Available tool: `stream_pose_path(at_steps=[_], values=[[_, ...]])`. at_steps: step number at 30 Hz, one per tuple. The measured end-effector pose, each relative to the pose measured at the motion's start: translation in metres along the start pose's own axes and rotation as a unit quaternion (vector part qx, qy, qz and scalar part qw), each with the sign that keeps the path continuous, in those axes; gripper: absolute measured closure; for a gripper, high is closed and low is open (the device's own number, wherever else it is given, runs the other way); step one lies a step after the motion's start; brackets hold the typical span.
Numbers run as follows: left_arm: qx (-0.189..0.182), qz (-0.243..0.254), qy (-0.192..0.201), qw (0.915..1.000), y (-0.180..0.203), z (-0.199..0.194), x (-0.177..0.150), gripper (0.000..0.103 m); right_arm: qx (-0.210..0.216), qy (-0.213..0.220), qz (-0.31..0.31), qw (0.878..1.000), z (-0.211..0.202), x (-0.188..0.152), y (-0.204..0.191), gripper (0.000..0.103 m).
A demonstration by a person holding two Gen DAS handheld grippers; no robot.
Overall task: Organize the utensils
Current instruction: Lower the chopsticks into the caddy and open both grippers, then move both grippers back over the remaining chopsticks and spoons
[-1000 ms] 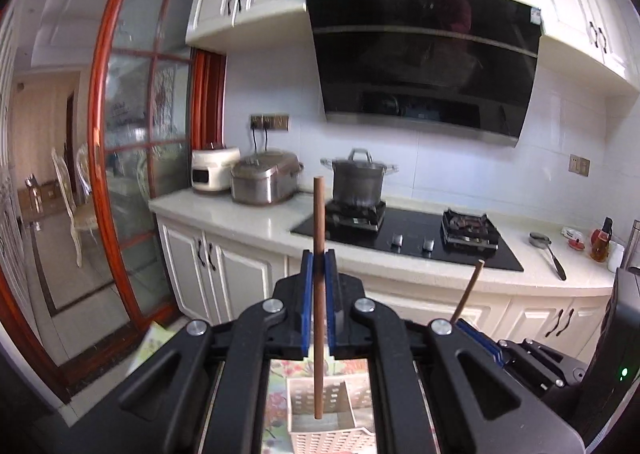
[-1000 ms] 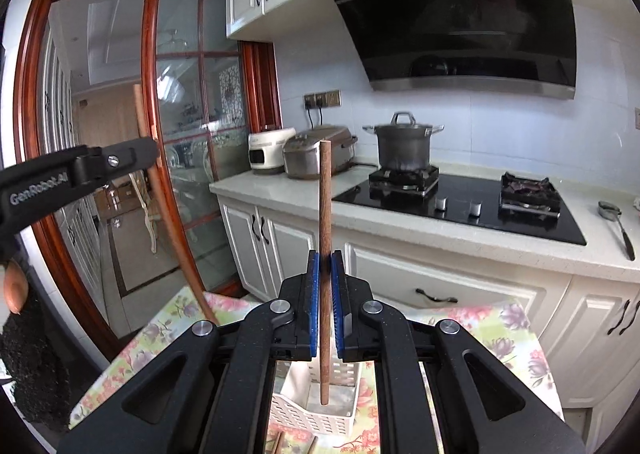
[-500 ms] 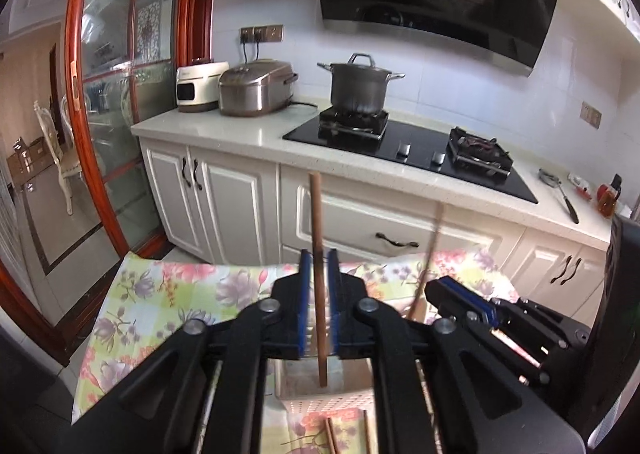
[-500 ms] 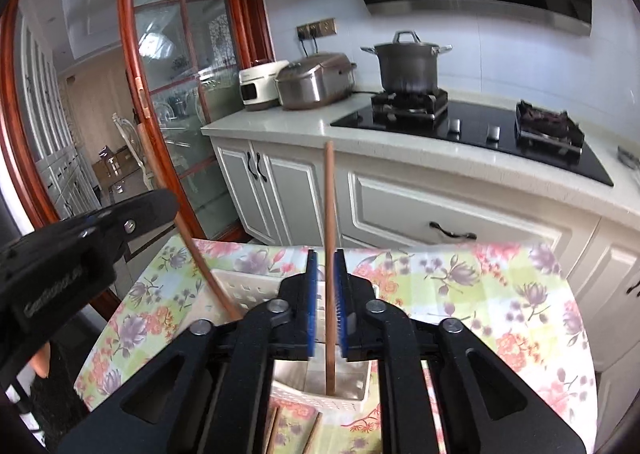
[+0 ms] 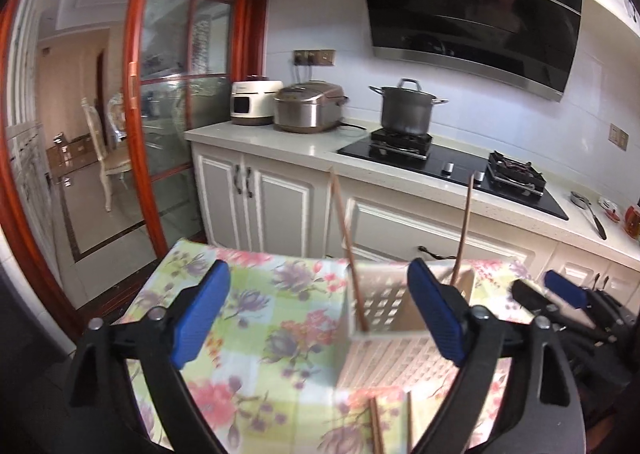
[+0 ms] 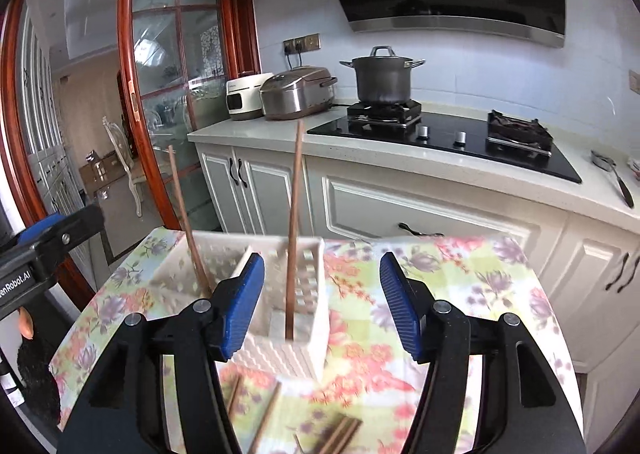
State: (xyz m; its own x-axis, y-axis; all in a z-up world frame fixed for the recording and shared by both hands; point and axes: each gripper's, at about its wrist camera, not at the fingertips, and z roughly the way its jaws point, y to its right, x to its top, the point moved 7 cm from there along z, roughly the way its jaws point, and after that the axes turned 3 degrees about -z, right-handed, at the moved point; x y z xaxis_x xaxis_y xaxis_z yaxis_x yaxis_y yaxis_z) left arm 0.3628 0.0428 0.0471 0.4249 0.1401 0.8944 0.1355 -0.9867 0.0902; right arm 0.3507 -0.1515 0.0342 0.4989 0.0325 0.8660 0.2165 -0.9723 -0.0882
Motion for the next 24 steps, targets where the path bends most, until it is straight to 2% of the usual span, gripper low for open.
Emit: stream_pose_path(at_steps=[5, 14, 19, 24], values=[[0.021, 0.001, -0.012, 0.9997, -0.020, -0.018, -0.036, 0.011, -0.007, -0.006, 0.008, 1.000, -0.019, -0.036, 0.008, 0.051], [0.022, 0.020, -0.041, 0.9987, -0.033, -0.052, -0.099, 0.011, -0.018, -0.067, 0.063, 0.996, -0.033, -0.116, 0.029, 0.058], [0.024, 0.041, -0.052, 0.9975, -0.034, -0.072, -0.134, 0.011, -0.020, -0.071, 0.053, 0.996, -0.056, -0.144, 0.024, 0.060], [0.034, 0.062, -0.038, 0.9967, -0.031, -0.091, -0.161, 0.011, -0.022, -0.070, 0.037, 0.997, -0.073, -0.163, 0.012, 0.061]])
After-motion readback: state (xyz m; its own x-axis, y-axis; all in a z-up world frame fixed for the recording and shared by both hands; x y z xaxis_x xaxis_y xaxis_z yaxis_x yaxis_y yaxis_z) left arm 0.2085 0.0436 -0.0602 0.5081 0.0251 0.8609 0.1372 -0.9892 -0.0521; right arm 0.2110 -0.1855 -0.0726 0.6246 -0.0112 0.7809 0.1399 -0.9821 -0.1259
